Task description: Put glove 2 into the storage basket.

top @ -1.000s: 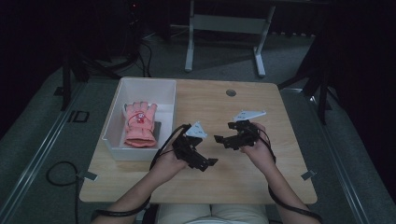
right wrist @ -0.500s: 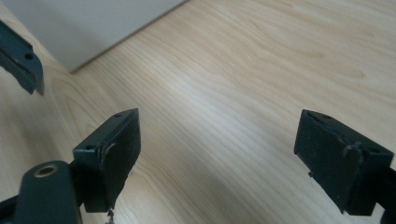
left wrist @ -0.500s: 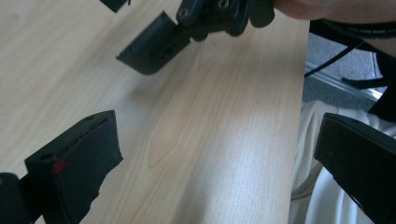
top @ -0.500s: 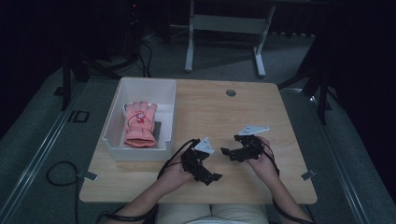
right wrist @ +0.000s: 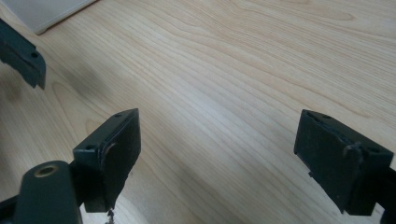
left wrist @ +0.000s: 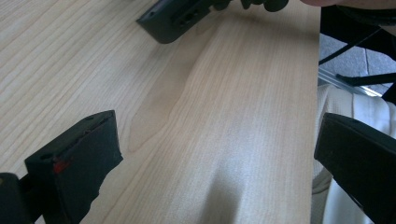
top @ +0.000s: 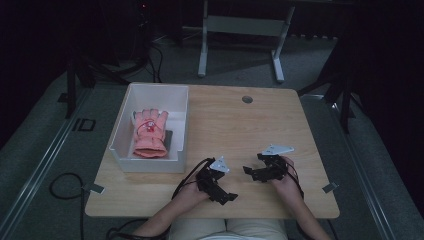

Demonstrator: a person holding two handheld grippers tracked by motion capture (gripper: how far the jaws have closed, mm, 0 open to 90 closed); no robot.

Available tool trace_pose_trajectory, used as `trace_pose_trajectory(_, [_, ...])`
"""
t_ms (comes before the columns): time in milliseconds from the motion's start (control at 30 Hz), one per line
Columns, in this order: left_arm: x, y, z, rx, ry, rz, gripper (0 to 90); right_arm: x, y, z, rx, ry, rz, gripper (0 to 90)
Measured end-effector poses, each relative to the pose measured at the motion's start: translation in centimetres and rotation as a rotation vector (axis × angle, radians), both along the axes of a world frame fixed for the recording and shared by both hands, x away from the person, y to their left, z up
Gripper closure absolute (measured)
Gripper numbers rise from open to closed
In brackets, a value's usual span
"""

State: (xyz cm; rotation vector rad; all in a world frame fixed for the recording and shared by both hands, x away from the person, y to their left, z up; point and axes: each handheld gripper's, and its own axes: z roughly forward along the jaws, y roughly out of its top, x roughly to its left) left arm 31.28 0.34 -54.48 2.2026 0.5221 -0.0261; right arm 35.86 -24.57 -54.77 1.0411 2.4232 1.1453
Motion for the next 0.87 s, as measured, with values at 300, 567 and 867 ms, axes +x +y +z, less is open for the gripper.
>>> trace_pose_trajectory(300, [-0.3, 0.3, -0.9, 0.005, -0.02, 0.006, 0.0, -0.7, -0.6, -0.9, -0.004, -0.016, 0.023, 14.4])
trace_pose_trajectory(567, [-0.8, 0.7, -1.7, -0.006, -0.027, 0.017, 0.0, -0.8, -1.1, -1.3, 0.004, -0.038, -0.005, 14.4])
trace_pose_trajectory(867, [-1.2, 0.7, -1.9, 0.009, -0.056, 0.007, 0.0, -0.9, -0.9, -1.8, -0.009, -0.055, -0.012, 14.4])
